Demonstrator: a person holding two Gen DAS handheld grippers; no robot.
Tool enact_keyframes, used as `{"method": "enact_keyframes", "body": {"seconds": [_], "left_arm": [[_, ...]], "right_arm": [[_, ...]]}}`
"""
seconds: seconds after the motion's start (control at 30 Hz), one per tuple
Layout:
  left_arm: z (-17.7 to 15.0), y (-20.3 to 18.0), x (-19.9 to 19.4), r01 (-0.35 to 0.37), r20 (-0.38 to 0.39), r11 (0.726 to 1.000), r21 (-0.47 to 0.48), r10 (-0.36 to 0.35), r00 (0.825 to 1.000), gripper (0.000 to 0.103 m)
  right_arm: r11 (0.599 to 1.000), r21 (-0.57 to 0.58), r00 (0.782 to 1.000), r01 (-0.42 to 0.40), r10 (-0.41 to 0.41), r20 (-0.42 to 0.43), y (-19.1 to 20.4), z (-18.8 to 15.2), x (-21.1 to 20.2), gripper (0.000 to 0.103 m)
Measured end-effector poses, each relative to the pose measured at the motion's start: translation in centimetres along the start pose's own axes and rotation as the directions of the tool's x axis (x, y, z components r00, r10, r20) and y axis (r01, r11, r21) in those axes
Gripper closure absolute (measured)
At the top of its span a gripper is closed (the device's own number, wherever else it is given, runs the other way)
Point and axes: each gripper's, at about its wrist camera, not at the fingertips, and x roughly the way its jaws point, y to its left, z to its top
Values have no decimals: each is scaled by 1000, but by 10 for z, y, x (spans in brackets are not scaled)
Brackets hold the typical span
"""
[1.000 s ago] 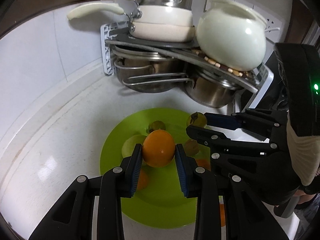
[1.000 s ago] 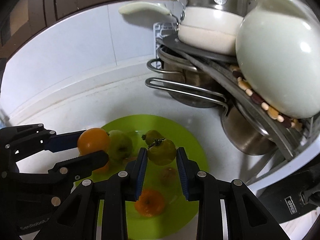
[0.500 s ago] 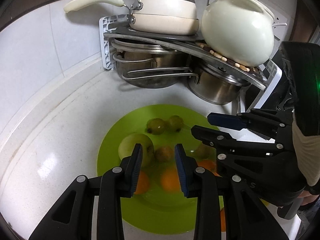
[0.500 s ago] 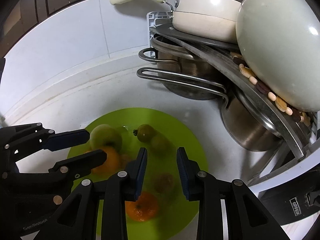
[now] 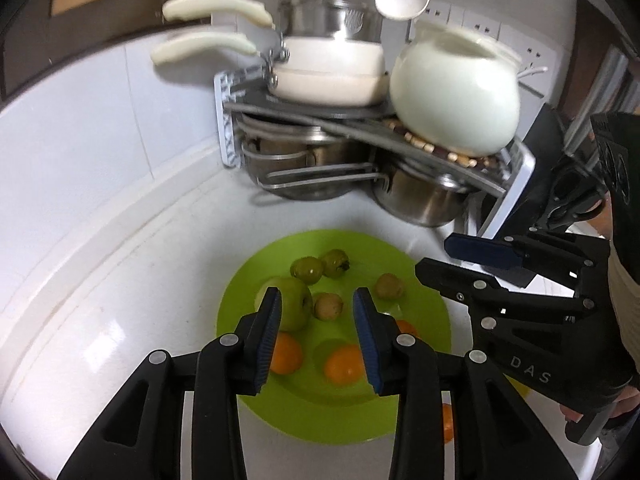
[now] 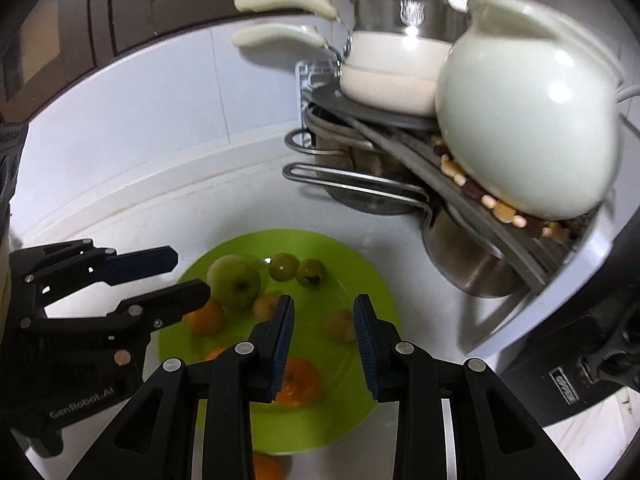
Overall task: Organize fruits
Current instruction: 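Lower the orange onto the plate and open left tool while right releases green fruit, then raise both open tools away from the green plate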
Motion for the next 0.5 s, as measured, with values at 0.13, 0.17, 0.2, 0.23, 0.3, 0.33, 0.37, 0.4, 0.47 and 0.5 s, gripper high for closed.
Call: {"method": "enact_keyframes", "body": {"seconds": [0.13,0.17,0.2,0.23,0.3,0.33,0.37,0.4,0.47,0.5], "left_arm": [[0,-8,-24,-8,47,1000,21,7,999,65],[0,-10,-29,-10,58,1000,27,8,998,64],[0,-11,-34,-11,67,999,32,9,998,64],[0,-13,-41,-13,80,999,37,10,997,62],[-1,-16,-50,-11,98,999,42,7,995,59],[-1,-17,-56,-8,108,999,44,4,994,58],[-2,-19,-61,-5,117,999,45,0,993,56],[-3,-20,-65,-2,124,999,46,-4,992,55],[-4,-24,-73,6,137,999,49,-12,990,53],[-5,-26,-78,10,146,999,50,-17,989,52]], "right_arm": [[1000,-5,999,-2,2,42,6,-2,-22,71],[1000,-5,999,-3,3,53,7,-2,-28,71],[1000,-3,998,-3,3,64,7,-3,-34,71],[1000,0,997,-4,4,72,8,-4,-39,71],[1000,8,996,-6,5,89,9,-6,-50,68],[1000,16,995,-3,2,102,8,-8,-57,64],[1000,20,994,-1,-1,113,7,-9,-62,62],[1000,23,993,1,-4,122,6,-11,-68,61],[999,32,990,12,-16,141,4,-15,-80,56],[999,37,988,16,-22,150,2,-18,-86,53]]}}
